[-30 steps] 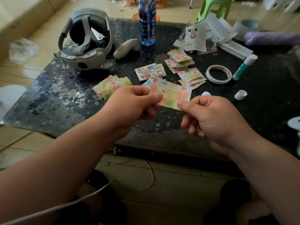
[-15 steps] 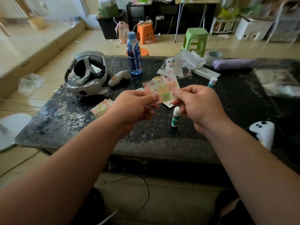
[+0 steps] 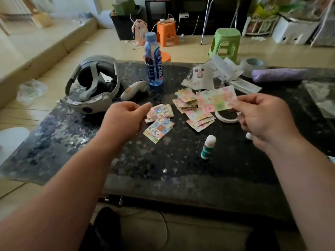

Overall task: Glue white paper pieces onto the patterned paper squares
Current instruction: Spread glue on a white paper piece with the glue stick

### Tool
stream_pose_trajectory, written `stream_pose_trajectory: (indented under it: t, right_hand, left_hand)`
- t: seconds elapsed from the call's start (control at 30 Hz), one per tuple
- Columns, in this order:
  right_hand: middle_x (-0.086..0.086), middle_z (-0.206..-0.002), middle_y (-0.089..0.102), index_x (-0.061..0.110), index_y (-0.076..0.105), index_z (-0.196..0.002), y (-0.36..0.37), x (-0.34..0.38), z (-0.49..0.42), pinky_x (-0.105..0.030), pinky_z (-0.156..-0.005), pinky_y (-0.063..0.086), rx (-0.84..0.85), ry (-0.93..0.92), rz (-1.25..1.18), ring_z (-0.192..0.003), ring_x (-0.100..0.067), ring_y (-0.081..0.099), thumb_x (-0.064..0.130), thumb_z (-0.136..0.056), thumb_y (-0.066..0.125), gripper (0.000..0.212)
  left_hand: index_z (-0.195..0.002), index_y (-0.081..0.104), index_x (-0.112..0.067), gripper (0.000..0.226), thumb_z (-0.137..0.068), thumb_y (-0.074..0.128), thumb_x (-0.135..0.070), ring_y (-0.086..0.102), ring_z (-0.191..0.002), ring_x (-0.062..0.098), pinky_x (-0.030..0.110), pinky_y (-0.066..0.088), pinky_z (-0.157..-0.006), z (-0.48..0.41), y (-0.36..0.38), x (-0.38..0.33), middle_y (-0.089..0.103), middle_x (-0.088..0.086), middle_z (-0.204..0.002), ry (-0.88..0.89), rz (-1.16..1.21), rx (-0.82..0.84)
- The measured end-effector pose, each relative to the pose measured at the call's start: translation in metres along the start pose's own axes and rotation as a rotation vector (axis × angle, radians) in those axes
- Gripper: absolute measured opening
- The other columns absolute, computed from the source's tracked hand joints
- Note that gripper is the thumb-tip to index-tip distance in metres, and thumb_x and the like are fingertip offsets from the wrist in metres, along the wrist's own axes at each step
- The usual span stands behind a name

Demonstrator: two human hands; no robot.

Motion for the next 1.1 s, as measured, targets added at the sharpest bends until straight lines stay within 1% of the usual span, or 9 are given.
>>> stream_pose_trajectory:
  t: [0.1, 0.17, 0.2, 0.3, 0.43, 0.5, 0.6, 0.77, 1.1]
  right_hand:
    - [0.002, -0.075, 0.064, 0.020, 0.073, -0.089, 0.002, -0.006, -0.024, -0.025, -0.055, 0.037, -0.003, 0.005, 0.095, -0.059, -0.009, 0.050, 0.024, -0.084, 0.083, 0.012]
    - [0.001, -0.073, 0.064, 0.020, 0.072, -0.087, 0.013, -0.012, -0.037, -0.024, -0.053, 0.036, 0.022, 0.027, 0.132, -0.056, -0.009, 0.049, 0.023, -0.084, 0.083, 0.011]
    - [0.000, -0.072, 0.065, 0.019, 0.072, -0.087, 0.019, -0.016, -0.041, -0.023, -0.051, 0.036, 0.034, 0.043, 0.145, -0.053, -0.008, 0.049, 0.022, -0.085, 0.083, 0.011]
    - [0.001, -0.076, 0.070, 0.018, 0.074, -0.088, 0.033, -0.027, -0.053, -0.023, -0.051, 0.038, 0.040, 0.071, 0.206, -0.053, -0.007, 0.053, 0.021, -0.085, 0.082, 0.010]
    - [-0.001, -0.084, 0.074, 0.020, 0.070, -0.078, 0.035, -0.036, -0.059, -0.030, -0.066, 0.046, 0.025, 0.061, 0.403, -0.080, -0.019, 0.067, 0.024, -0.081, 0.083, 0.014]
    - [0.000, -0.080, 0.072, 0.021, 0.070, -0.075, 0.036, -0.031, -0.055, -0.028, -0.065, 0.046, 0.041, 0.037, 0.472, -0.081, -0.019, 0.067, 0.023, -0.084, 0.081, 0.015]
    - [0.000, -0.073, 0.072, 0.019, 0.071, -0.072, 0.039, -0.021, -0.049, -0.025, -0.060, 0.043, 0.073, -0.010, 0.488, -0.077, -0.017, 0.067, 0.022, -0.088, 0.077, 0.017]
    - [0.005, -0.067, 0.071, 0.018, 0.073, -0.071, 0.045, -0.010, -0.037, -0.026, -0.060, 0.040, 0.138, -0.066, 0.517, -0.070, -0.010, 0.063, 0.024, -0.091, 0.074, 0.020]
    - [0.006, -0.069, 0.071, 0.022, 0.072, -0.075, 0.042, 0.000, -0.026, -0.024, -0.058, 0.039, 0.163, -0.113, 0.525, -0.069, -0.005, 0.063, 0.026, -0.092, 0.074, 0.018]
  left_hand:
    - [-0.062, 0.064, -0.015, 0.042, -0.091, 0.070, -0.044, 0.061, -0.055, 0.020, 0.035, 0.051, -0.061, -0.023, -0.001, 0.004, 0.066, 0.003, -0.056, 0.051, -0.245, 0.000]
    - [-0.069, 0.066, -0.018, 0.032, -0.089, 0.074, -0.042, 0.063, -0.060, 0.019, 0.028, 0.045, -0.050, -0.031, 0.012, 0.018, 0.066, -0.001, -0.064, 0.012, -0.348, 0.042]
    - [-0.073, 0.067, -0.020, 0.027, -0.088, 0.075, -0.041, 0.064, -0.065, 0.016, 0.026, 0.041, -0.049, -0.033, 0.020, 0.024, 0.066, -0.005, -0.069, 0.002, -0.396, 0.066]
    - [-0.093, 0.069, -0.024, 0.019, -0.088, 0.074, -0.042, 0.060, -0.085, 0.012, 0.027, 0.042, -0.065, -0.038, 0.044, 0.034, 0.065, -0.011, -0.091, 0.024, -0.493, 0.131]
    - [-0.125, 0.063, -0.026, 0.044, -0.089, 0.068, -0.052, 0.052, -0.112, 0.015, 0.030, 0.042, -0.090, -0.040, 0.069, 0.045, 0.054, -0.005, -0.123, 0.073, -0.583, 0.199]
    - [-0.137, 0.056, -0.025, 0.057, -0.089, 0.067, -0.052, 0.046, -0.125, 0.022, 0.035, 0.041, -0.102, -0.042, 0.077, 0.053, 0.050, 0.001, -0.134, 0.058, -0.649, 0.224]
    - [-0.144, 0.049, -0.024, 0.065, -0.088, 0.067, -0.052, 0.042, -0.127, 0.027, 0.037, 0.037, -0.107, -0.044, 0.083, 0.060, 0.049, 0.005, -0.136, 0.029, -0.722, 0.236]
    - [-0.140, 0.052, -0.025, 0.063, -0.084, 0.076, -0.044, 0.046, -0.122, 0.025, 0.037, 0.041, -0.103, -0.048, 0.084, 0.063, 0.052, 0.003, -0.129, -0.015, -0.656, 0.218]
    - [-0.136, 0.054, -0.025, 0.058, -0.084, 0.077, -0.036, 0.053, -0.118, 0.023, 0.039, 0.048, -0.099, -0.043, 0.085, 0.058, 0.053, 0.001, -0.131, 0.030, -0.606, 0.156]
Point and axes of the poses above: each hand's wrist, its own z-axis away from the middle knuckle, its own y-axis out of the palm, x = y × z, the point moved 9 cm from there along -z, towards the middle knuckle
